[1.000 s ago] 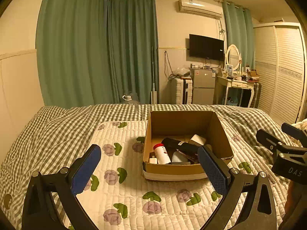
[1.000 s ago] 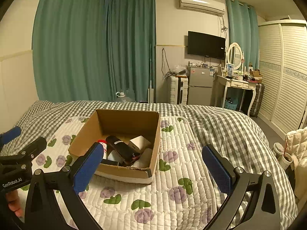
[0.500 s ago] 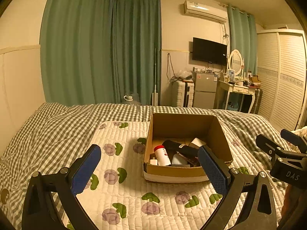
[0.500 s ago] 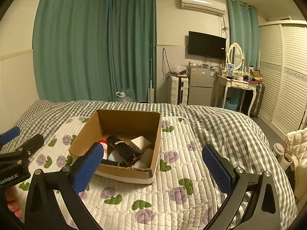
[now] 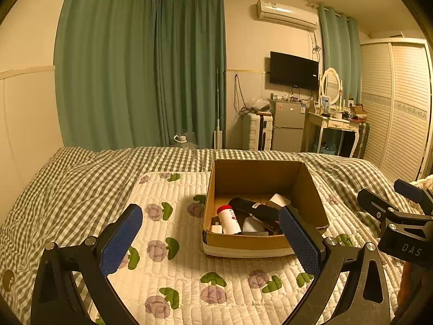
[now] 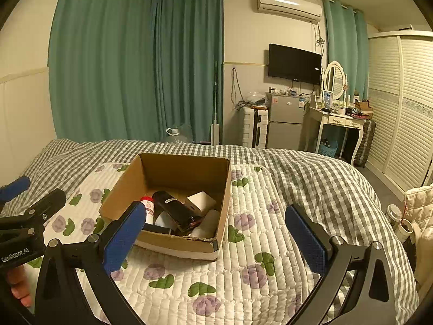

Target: Organize rigid objects

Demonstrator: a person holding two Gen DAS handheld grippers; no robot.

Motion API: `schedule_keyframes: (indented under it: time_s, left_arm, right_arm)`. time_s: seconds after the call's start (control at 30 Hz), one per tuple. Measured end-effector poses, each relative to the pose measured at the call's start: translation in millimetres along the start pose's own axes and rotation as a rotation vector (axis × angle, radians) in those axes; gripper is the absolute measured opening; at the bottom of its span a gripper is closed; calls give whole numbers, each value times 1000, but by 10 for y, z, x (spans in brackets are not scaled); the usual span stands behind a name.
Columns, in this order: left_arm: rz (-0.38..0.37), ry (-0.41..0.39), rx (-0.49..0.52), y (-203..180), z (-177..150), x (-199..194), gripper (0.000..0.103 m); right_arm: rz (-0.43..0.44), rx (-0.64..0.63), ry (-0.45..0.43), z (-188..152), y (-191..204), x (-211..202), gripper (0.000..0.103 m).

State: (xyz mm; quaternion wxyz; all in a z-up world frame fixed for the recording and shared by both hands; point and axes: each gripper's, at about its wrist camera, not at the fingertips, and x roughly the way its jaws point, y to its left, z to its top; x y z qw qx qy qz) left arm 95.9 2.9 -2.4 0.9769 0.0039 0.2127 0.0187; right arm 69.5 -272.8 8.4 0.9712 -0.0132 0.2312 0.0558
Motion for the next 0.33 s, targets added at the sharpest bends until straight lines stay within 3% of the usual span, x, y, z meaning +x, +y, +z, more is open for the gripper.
schedule_keyframes:
  time_s: [0.33]
  left_arm:
    - [5, 3, 9, -13, -33, 13, 103]
  right_arm:
    - [5, 5, 9, -6, -10, 26, 103]
